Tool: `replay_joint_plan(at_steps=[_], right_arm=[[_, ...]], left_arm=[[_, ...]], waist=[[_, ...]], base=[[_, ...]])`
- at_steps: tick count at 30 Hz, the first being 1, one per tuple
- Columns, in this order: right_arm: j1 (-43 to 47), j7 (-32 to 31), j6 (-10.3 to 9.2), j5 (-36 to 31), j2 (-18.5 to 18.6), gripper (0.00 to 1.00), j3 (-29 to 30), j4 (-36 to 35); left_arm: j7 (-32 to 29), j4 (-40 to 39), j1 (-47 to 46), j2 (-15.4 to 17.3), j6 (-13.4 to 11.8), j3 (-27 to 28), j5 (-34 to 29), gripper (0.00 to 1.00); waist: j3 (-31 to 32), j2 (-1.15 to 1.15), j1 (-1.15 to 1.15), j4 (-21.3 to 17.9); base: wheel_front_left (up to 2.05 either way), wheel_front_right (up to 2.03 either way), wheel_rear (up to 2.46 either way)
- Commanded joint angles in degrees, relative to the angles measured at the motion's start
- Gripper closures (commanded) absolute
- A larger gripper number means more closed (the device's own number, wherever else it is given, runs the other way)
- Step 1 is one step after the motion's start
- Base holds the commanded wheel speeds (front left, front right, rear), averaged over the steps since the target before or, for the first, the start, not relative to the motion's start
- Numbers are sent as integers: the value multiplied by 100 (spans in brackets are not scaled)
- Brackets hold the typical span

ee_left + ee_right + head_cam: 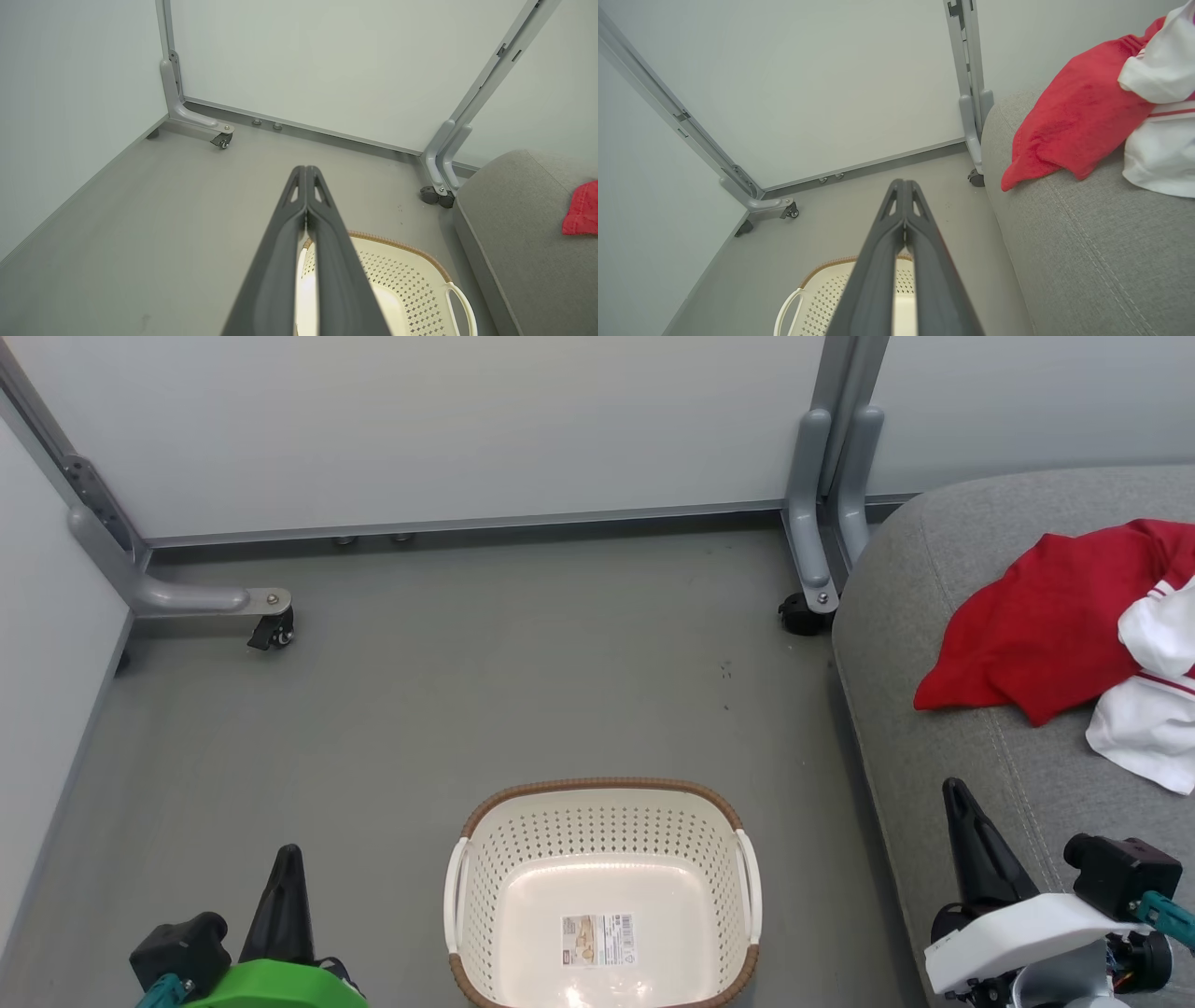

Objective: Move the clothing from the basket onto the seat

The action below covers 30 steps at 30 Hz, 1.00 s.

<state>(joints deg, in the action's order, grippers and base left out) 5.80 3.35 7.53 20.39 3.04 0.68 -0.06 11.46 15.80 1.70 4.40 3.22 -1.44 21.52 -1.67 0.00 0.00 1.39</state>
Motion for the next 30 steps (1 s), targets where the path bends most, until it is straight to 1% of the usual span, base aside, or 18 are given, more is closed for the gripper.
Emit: replay_joint_plan(at_steps=[1, 10, 30], right_arm=[[-168, -10, -1, 276, 62, 100, -7, -31], [-312, -77, -1, 1246, 108, 100, -6, 155], [-565, -229, -2, 2982, 165, 100, 38, 486]], left_arm=[[-50, -97, -164, 4, 45, 63, 244, 100], [-269, -123, -249, -16, 97, 149, 1141, 100], [-688, -148, -415, -55, 189, 328, 2779, 100]], waist=[[2, 0, 0, -2], [14, 0, 0, -13], [40, 0, 0, -37]], base=[[0, 0, 0], [0, 0, 0], [0, 0, 0]])
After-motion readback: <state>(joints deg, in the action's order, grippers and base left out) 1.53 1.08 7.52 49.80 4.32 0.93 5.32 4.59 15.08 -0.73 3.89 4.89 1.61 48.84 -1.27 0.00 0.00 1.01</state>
